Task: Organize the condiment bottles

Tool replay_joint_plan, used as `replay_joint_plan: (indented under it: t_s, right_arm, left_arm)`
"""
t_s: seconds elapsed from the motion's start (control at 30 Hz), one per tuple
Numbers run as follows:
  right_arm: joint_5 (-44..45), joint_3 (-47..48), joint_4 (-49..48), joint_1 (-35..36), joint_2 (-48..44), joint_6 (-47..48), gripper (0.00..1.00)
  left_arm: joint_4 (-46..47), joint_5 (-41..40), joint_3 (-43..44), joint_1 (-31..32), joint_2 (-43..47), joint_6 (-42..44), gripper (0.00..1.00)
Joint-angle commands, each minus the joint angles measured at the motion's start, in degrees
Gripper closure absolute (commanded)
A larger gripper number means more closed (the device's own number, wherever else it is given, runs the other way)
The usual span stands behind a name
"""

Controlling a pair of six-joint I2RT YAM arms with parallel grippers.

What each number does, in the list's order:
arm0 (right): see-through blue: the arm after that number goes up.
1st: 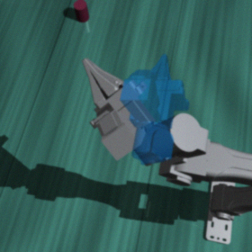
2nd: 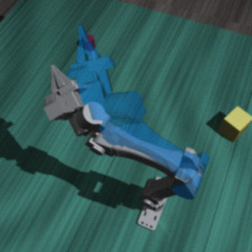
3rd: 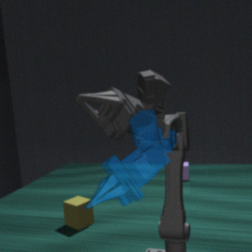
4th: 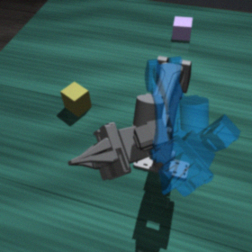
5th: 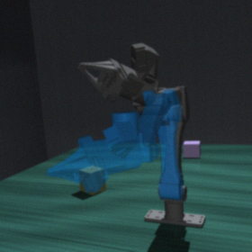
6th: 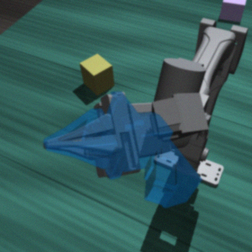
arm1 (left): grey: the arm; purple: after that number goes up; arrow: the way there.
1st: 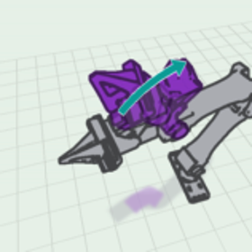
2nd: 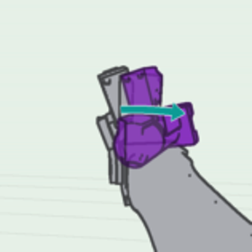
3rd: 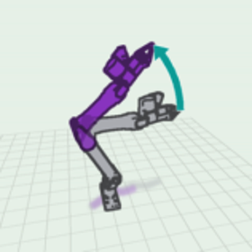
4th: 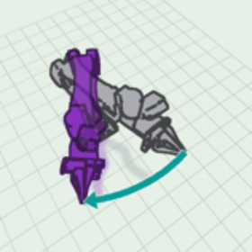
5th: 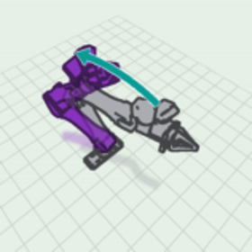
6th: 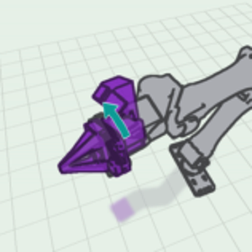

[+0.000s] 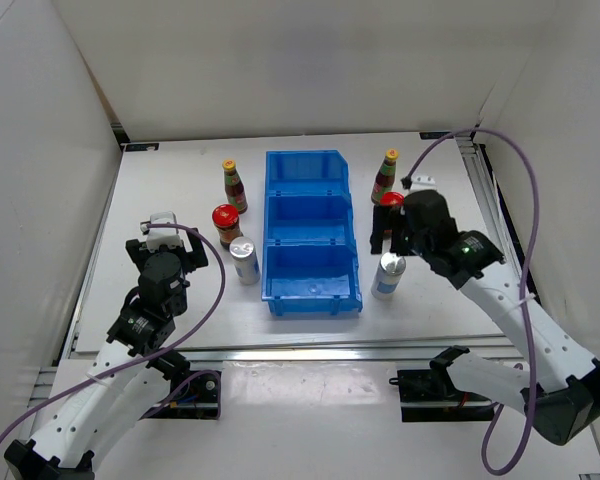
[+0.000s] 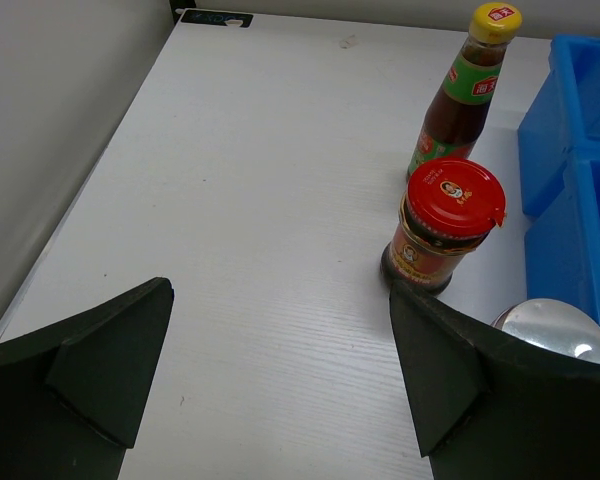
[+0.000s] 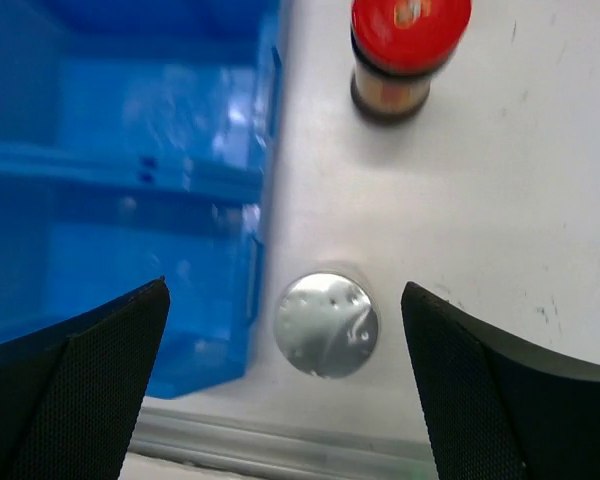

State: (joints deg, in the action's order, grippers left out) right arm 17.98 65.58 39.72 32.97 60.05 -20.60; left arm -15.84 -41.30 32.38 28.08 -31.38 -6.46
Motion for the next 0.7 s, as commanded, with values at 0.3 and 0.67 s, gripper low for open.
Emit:
replay_joint_plan:
  t_s: [0.3, 0.67]
  right_arm:
    - [-2.86, -13.55, -1.49, -0.19, -2.40, -0.23, 0.66]
    - [-2.86, -13.02, -2.02, -0.19, -1.17, -0.23, 0.00]
  left_arm:
    - [0.81, 0.69, -0.13, -0.21, 0.44, 0.31, 0.00]
    - [0.81, 0.69, -0.13, -0.21, 0.44, 0.31, 0.00]
